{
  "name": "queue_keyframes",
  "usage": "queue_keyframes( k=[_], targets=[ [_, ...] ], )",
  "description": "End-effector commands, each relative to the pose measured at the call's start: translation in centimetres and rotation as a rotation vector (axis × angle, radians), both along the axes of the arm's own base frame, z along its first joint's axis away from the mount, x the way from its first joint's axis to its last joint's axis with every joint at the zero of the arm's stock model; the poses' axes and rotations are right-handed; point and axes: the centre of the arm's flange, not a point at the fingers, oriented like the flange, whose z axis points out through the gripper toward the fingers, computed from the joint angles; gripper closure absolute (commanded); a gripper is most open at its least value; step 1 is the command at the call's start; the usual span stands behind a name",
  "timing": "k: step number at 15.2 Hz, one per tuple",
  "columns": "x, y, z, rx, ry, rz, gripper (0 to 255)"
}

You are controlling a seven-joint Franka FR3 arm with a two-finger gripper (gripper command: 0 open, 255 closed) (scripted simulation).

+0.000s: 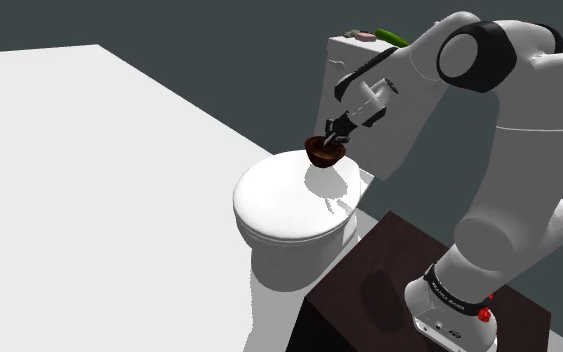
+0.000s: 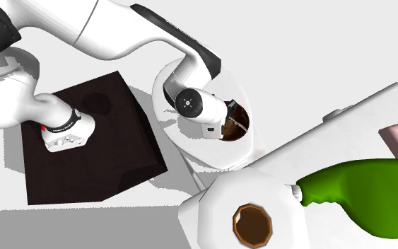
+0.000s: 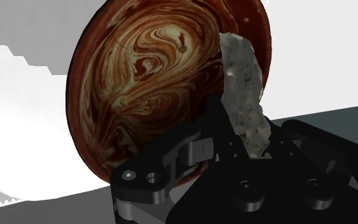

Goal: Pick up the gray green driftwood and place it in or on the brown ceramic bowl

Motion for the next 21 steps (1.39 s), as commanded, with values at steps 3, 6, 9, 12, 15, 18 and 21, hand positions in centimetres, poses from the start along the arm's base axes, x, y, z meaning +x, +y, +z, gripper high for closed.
queue_keyframes(
  k=[3,6,9,12,15,18,21],
  targets=[
    [0.0,0.0,0.0,0.0,0.0,0.0,255],
    [0.0,0.0,0.0,0.0,0.0,0.0,0],
    [0.0,0.0,0.0,0.0,0.0,0.0,0],
    [-2.1,-0.3,3.4,0.0,0.0,0.0,0],
    [-2.6,-0.4,4.2,0.0,0.0,0.0,0],
    [-2.6,-0.4,4.2,0.0,0.0,0.0,0],
    [-2.6,-0.4,4.2,0.0,0.0,0.0,0]
  ],
)
